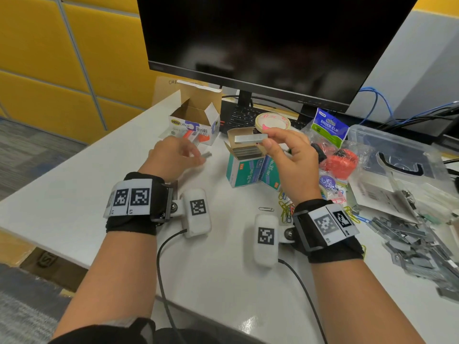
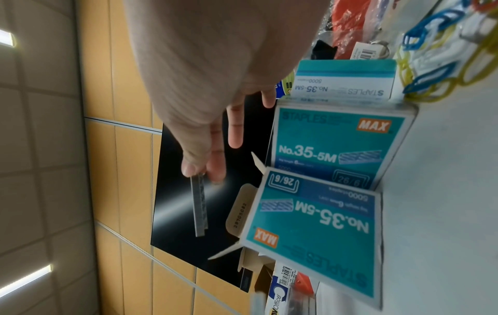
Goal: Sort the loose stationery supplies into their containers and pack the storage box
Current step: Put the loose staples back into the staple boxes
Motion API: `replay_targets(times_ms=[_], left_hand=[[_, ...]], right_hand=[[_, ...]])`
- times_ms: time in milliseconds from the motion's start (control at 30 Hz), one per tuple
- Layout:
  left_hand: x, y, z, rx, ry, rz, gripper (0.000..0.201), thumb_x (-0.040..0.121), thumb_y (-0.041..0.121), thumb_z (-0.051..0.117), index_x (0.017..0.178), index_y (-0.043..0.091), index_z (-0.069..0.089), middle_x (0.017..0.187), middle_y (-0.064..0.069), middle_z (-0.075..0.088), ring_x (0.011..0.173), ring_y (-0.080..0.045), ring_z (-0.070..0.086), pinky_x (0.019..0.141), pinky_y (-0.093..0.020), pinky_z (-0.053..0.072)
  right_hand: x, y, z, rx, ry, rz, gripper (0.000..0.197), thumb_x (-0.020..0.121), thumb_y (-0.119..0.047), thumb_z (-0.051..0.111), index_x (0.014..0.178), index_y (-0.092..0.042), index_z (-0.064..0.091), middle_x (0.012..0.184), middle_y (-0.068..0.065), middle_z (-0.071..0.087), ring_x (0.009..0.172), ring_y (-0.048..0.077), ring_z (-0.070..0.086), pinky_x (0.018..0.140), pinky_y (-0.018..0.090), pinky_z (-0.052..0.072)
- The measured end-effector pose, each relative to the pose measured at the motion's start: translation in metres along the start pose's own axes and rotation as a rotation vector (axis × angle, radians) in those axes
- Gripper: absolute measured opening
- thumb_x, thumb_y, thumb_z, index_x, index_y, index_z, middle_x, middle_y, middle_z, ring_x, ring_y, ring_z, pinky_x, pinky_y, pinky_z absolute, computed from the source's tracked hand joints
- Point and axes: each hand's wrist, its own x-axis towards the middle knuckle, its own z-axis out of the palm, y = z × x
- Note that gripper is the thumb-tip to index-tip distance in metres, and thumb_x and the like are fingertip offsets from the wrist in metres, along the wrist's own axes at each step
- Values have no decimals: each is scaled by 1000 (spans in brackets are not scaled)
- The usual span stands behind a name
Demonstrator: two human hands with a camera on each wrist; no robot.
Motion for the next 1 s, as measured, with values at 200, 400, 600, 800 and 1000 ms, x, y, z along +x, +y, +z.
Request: replay_targets(times_ms=[200, 400, 600, 800, 1000], left_hand=[[-7, 15, 5, -409, 122, 268, 12, 84, 16, 67, 96, 14, 65, 84, 1, 66, 73, -5, 62, 70, -17, 52], [-9, 20, 12, -388, 65, 360, 17, 81, 14, 70, 97, 16, 65, 90, 1, 66, 80, -11, 62, 71, -19, 54], [-12, 25, 15, -475, 45, 394, 25, 78, 10, 73, 97, 20, 59, 88, 4, 68, 79, -13, 65, 62, -18, 54], [-16, 31, 19, -482, 112, 433, 30, 77, 8, 74, 102, 15, 58, 88, 9, 64, 76, -6, 64, 63, -14, 54], [-16, 33, 18, -542, 117, 386, 37, 78, 10, 73, 107, 16, 53, 90, 0, 67, 78, -16, 66, 64, -26, 58]], right_hand=[[1, 1, 0, 24, 14, 7, 20, 93, -17, 55, 106, -32, 58, 113, 7, 62, 112, 20, 49, 78, -2, 34], [1, 2, 0, 8, -1, 12, 20, 94, -16, 54, 107, -31, 58, 113, 7, 61, 112, 20, 49, 77, -3, 33], [1, 2, 1, -34, -28, 47, 20, 93, -21, 55, 107, -35, 59, 116, 6, 60, 114, 17, 48, 79, -2, 33], [-1, -4, 3, -78, -50, 33, 23, 92, -16, 57, 113, -18, 66, 115, 7, 58, 107, 7, 43, 80, -2, 34], [-2, -6, 3, -85, -74, 20, 23, 92, -14, 57, 112, -18, 66, 112, 5, 56, 108, 6, 41, 81, -2, 36]])
